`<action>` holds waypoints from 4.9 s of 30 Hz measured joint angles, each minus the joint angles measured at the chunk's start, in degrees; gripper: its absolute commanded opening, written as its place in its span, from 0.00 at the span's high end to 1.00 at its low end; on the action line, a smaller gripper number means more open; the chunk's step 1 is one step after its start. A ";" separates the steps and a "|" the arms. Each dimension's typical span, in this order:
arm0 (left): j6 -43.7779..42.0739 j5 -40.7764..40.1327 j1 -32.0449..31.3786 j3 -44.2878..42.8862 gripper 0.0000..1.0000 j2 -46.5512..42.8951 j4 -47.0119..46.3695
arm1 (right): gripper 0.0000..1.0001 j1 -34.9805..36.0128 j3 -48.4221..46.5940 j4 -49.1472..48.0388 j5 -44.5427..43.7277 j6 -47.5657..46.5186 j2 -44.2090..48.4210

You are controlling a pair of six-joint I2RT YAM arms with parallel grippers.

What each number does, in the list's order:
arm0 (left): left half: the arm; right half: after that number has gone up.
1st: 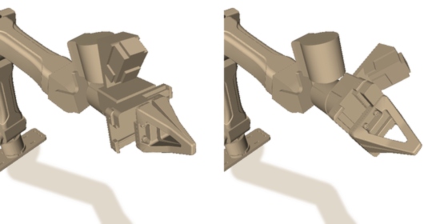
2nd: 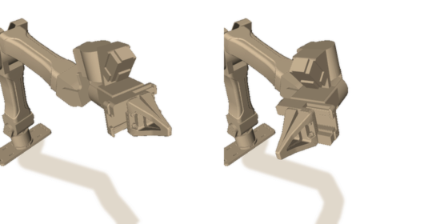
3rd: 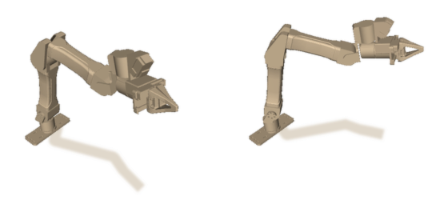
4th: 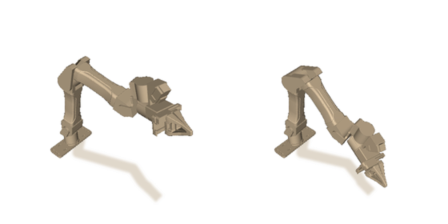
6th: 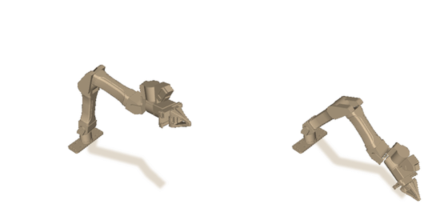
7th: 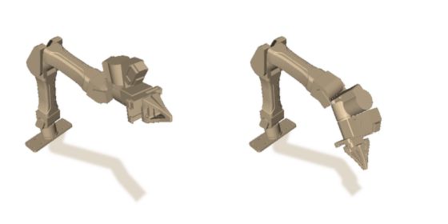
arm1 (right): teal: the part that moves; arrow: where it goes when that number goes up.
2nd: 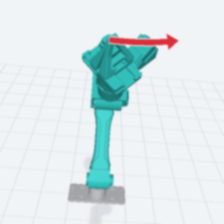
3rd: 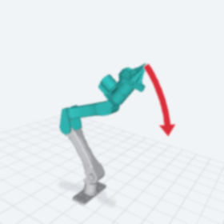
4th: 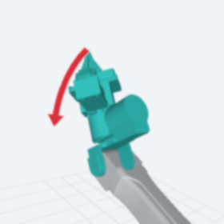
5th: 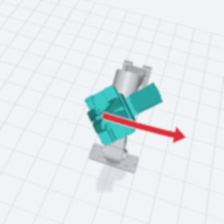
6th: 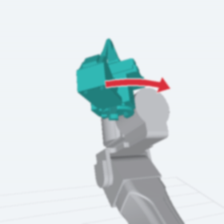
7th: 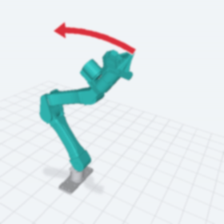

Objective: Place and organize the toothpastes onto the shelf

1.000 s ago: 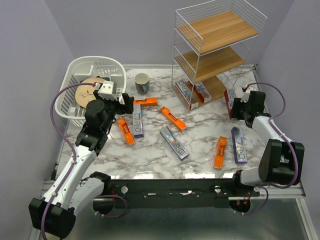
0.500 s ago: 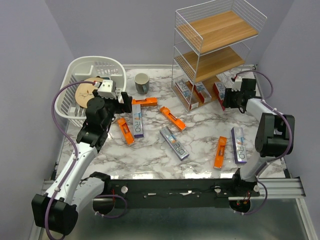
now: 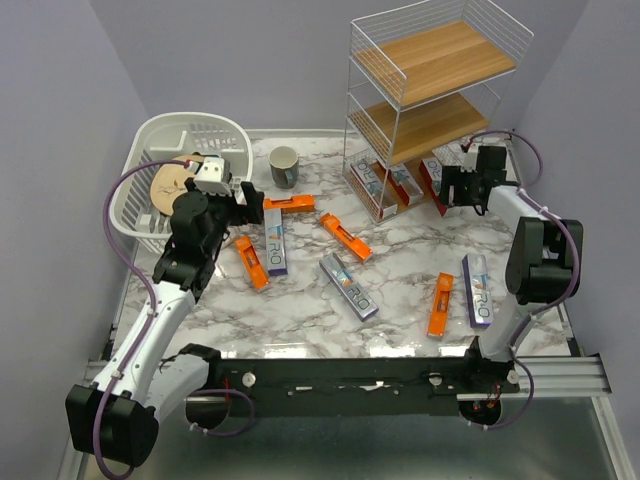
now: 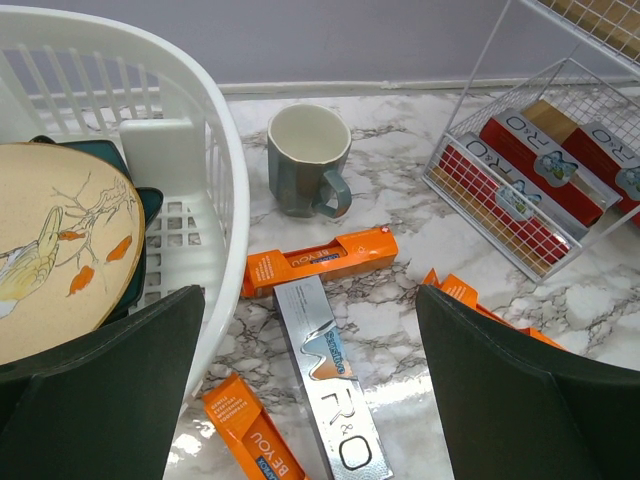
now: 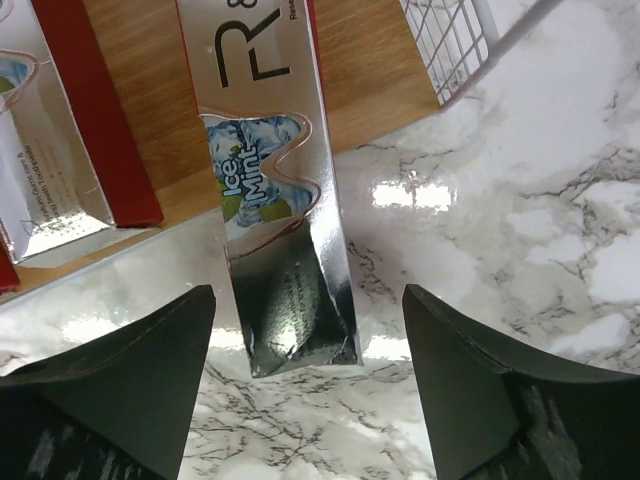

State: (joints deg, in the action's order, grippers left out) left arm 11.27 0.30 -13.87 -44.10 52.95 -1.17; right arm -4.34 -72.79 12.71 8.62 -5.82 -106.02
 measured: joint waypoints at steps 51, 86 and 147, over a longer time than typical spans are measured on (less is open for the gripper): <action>0.81 0.94 1.40 -0.48 0.01 1.99 0.04 | 0.41 -5.14 14.03 -31.12 4.83 65.83 -0.44; 2.03 2.99 2.49 -1.22 0.01 3.21 0.02 | 0.29 -3.85 11.72 -27.87 4.26 62.03 0.94; -2.71 -2.64 -6.99 6.99 0.01 -9.31 4.22 | 0.01 47.91 44.37 -11.56 -15.28 32.65 47.69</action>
State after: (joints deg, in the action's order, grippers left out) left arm 8.56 -2.35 -20.86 -37.10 43.64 3.05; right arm 43.57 -28.42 1.15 -6.66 26.83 -58.33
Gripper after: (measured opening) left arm 0.992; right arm 0.994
